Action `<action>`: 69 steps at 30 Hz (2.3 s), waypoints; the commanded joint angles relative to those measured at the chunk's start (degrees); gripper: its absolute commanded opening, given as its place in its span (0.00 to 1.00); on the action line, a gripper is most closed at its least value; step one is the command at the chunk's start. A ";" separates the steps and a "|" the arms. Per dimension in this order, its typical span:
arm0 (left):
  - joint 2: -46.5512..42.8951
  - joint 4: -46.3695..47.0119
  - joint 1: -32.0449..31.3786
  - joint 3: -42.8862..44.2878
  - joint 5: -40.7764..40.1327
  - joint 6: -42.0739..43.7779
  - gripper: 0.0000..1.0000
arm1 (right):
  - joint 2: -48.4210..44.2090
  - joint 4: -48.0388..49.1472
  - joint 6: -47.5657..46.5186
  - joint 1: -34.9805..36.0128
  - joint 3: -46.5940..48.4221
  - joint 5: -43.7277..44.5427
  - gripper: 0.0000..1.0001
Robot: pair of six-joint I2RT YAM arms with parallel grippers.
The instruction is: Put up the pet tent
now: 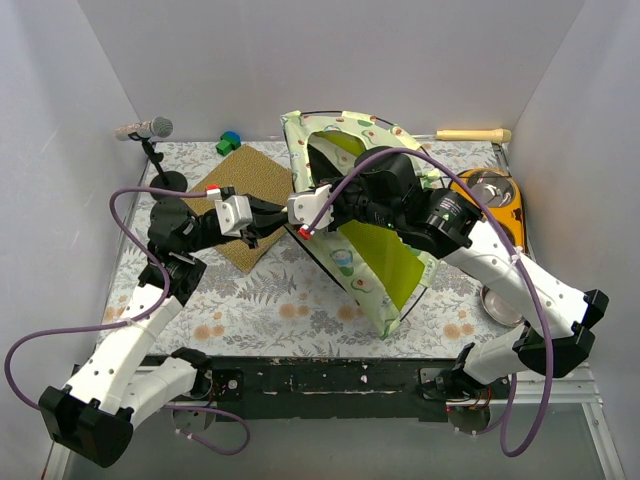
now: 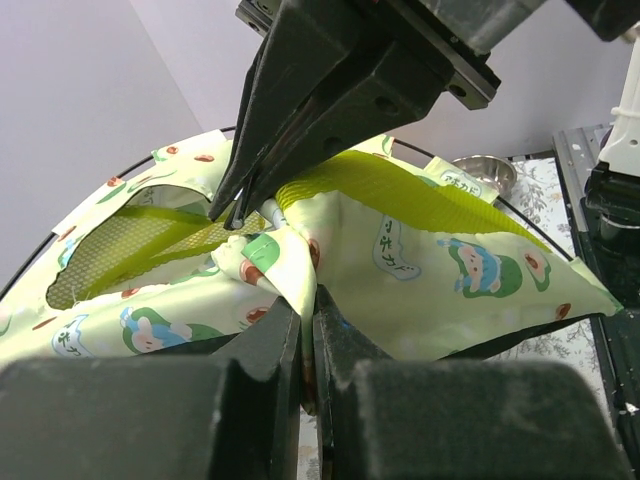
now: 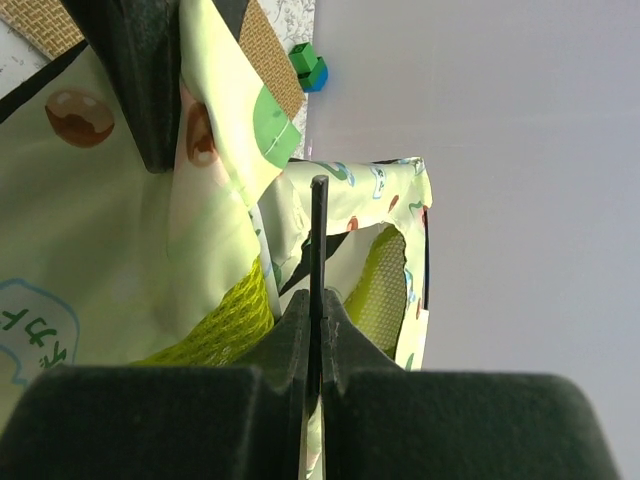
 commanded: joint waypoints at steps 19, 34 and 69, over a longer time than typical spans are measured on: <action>-2.48 1.95 -0.02 1.76 2.36 5.22 0.00 | 0.97 -2.28 -7.47 -0.72 -3.08 8.68 0.01; -1.16 0.63 -0.02 2.64 1.39 4.52 0.00 | -3.33 -1.93 -9.49 -0.63 -2.82 -3.88 0.01; 4.20 -5.25 -0.29 7.12 4.56 2.76 0.05 | -0.26 1.49 -11.25 3.06 1.49 -6.35 0.01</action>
